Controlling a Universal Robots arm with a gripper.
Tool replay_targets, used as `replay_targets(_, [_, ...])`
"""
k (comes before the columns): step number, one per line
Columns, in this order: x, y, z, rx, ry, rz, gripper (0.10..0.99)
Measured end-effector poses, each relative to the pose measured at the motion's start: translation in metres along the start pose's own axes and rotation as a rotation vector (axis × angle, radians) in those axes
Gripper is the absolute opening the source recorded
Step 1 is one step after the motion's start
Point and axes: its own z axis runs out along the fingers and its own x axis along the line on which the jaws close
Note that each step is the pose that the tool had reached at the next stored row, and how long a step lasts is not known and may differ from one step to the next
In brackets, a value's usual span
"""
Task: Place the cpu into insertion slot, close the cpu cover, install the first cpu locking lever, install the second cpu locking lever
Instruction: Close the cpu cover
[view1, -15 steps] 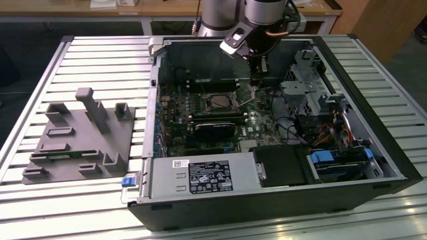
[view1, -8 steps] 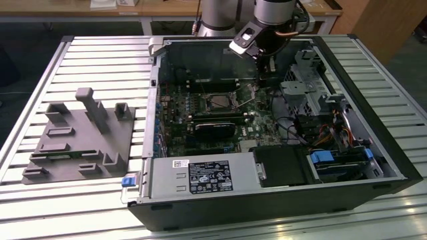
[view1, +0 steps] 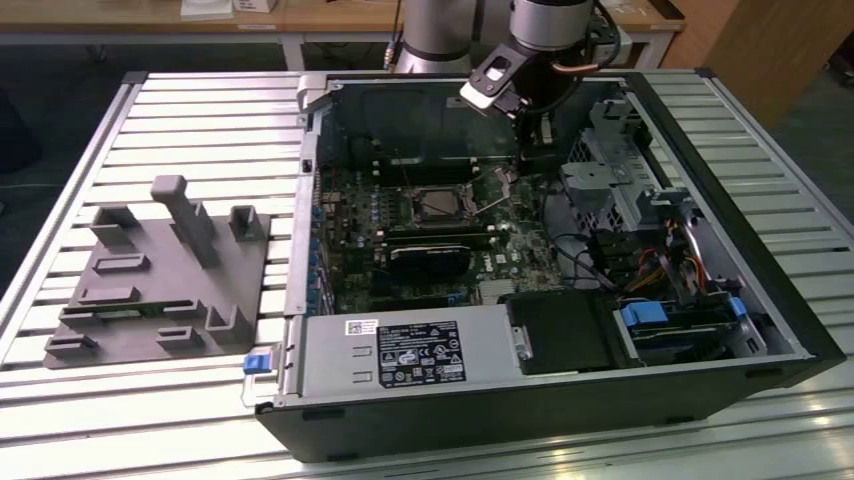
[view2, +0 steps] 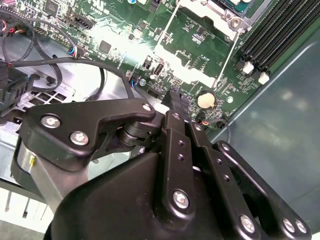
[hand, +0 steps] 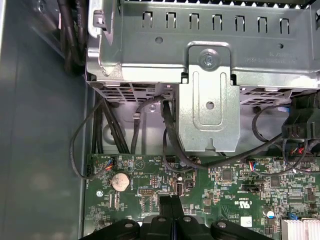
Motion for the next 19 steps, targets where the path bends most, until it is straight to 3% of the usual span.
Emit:
replay_targets(11, [0.0003,0.0009,0.011,0.003,-0.0035,0.036,0.106])
replay_targets(19, [0.0006,0.0049,0.019,0.021,-0.0044,0.042,0.106])
